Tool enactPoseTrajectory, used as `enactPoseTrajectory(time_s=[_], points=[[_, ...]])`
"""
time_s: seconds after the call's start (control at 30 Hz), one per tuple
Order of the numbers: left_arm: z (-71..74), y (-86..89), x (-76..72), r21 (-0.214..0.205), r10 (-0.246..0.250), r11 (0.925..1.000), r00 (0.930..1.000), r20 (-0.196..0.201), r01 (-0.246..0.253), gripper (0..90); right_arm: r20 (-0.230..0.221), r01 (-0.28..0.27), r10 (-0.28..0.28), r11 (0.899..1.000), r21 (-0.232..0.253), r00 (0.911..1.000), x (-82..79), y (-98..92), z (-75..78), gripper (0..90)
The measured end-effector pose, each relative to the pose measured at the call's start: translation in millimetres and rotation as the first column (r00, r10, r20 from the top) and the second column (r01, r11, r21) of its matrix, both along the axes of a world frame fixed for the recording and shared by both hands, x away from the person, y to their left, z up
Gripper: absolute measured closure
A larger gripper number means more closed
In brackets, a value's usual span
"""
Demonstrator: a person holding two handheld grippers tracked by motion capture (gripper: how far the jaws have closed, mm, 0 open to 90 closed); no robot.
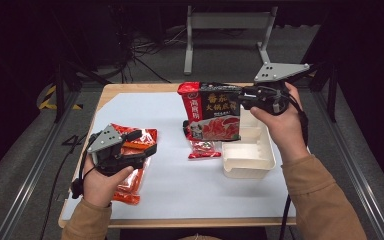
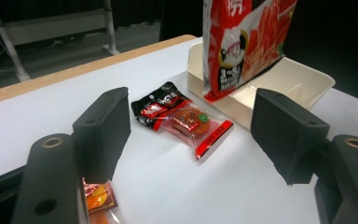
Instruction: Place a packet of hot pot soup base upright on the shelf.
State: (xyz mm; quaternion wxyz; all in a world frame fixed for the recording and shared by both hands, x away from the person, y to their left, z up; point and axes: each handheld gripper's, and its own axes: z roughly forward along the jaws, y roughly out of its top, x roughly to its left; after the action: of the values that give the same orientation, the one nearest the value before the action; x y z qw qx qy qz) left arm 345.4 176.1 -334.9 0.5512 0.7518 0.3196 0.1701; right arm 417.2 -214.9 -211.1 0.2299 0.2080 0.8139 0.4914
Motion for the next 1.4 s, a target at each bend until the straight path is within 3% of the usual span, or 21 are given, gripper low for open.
enactPoseTrajectory(time_s=[0.4, 0.57, 0.77, 0.97, 1.4], points=[[-5.2, 3.2, 4.0, 0.005, 0.011, 0.9999, 0.9999, -0.011, -0.011, 25.1, 0.021, 0.082, -0.082, 0.996, 0.024, 0.9964, 16.4, -31.1, 3.5, 78.6], [-6.6, 4.1, 5.3, 0.027, 0.013, 0.9995, 0.9999, -0.004, -0.013, 23.5, 0.029, 0.111, -0.112, 0.993, 0.031, 0.9933, 21.4, -42.4, 4.5, 78.6], [-9.0, 6.3, 7.0, 0.032, 0.038, 0.9988, 0.9989, -0.027, -0.037, 17.4, 0.036, 0.141, -0.142, 0.989, 0.031, 0.9892, 27.5, -54.3, 2.7, 78.6], [-10.8, 3.5, 7.6, 0.081, 0.044, 0.9958, 0.9987, -0.026, -0.041, 11.6, 0.045, 0.157, -0.158, 0.987, 0.033, 0.9864, 31.9, -63.7, 0.4, 78.5], [-13.1, 3.2, 8.7, 0.081, 0.041, 0.996, 0.9978, -0.052, -0.037, 8.7, 0.079, 0.164, -0.167, 0.985, 0.045, 0.9827, 43.4, -82.3, -13.6, 78.4]])
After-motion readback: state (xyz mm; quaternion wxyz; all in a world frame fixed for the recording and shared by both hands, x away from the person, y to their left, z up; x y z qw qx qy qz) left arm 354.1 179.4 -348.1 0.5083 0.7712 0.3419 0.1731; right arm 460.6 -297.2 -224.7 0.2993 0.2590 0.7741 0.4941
